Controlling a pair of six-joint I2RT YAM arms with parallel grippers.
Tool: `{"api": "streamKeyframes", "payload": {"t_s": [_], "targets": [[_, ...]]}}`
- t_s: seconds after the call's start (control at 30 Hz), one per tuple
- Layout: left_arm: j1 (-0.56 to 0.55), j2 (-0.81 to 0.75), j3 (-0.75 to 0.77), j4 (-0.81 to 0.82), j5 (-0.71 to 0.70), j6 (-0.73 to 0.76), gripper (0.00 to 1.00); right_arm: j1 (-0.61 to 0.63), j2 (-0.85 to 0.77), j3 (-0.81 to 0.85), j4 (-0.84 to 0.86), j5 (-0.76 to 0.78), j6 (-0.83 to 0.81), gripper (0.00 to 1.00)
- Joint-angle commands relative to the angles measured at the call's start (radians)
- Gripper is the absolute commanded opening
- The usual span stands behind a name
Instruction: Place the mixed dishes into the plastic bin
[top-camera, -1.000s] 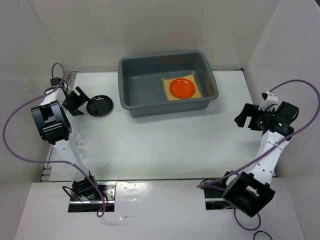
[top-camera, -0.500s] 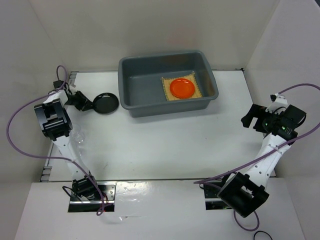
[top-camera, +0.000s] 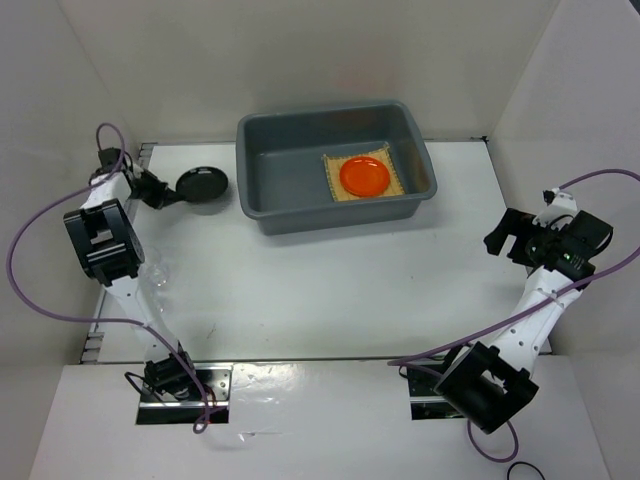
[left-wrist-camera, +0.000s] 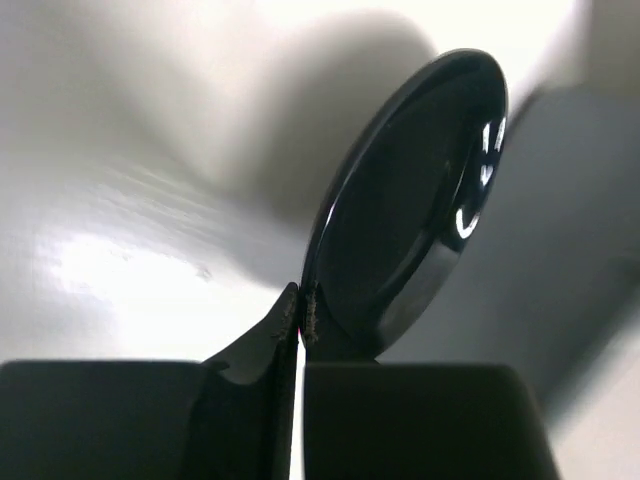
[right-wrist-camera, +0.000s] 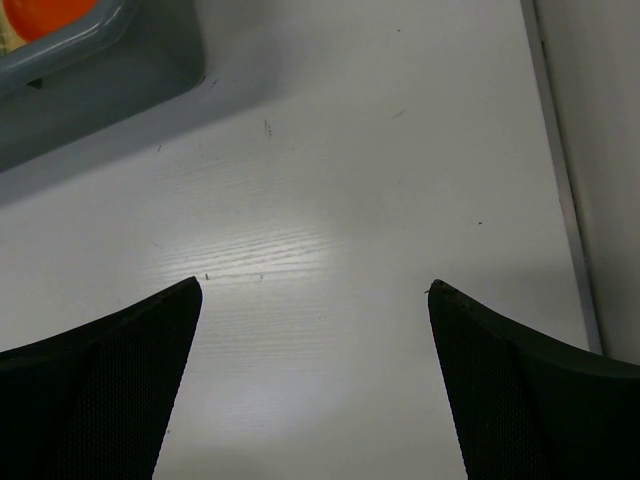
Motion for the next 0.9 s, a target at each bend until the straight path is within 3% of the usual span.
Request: {"api": "streamKeyframes", "payload": {"t_s": [0.0, 0.17, 0.33, 0.4, 0.57, 0.67, 0.73, 0.77, 0.87], "targets": [[-0.016, -0.138, 0.190, -0.017, -0.117, -0.189, 0.00, -0.008, 0.001, -0.006, 0.056, 0.002, 0.011, 0.98], [-0.083, -0.194, 0.253, 0.024, -0.143, -0.329, 0.00, -0.008, 0.001, -0.006, 0.056, 0.002, 0.011, 0.98], [-0.191, -0.143, 0.428, 0.038, -0.148, -0.383, 0.00, -0.019, 0.001, -0.006, 0.047, 0.011, 0.011, 0.98], [-0.266, -0.109, 0.573, 0.013, -0.163, -0.383, 0.00, -0.028, 0.001, -0.006, 0.047, 0.020, 0.011, 0.98], [-0.456, 0.087, 0.889, -0.039, -0.119, -0.371, 0.00, -0.028, 0.001, -0.006, 0.057, 0.020, 0.011, 0.98], [-0.528, 0.371, 1.407, -0.193, -0.056, -0.380, 0.00, -0.028, 0.012, -0.015, 0.048, 0.020, 0.001, 0.98], [-0.582, 0.414, 1.320, -0.096, 0.024, -0.418, 0.00, -0.037, 0.021, -0.015, 0.060, 0.011, 0.001, 0.98], [-0.599, 0.453, 1.395, -0.129, -0.009, -0.418, 0.00, -0.037, 0.021, -0.024, 0.071, -0.018, 0.001, 0.98], [-0.660, 0.577, 1.425, -0.083, -0.010, -0.418, 0.00, -0.037, 0.040, -0.024, 0.057, -0.055, -0.024, 0.98]]}}
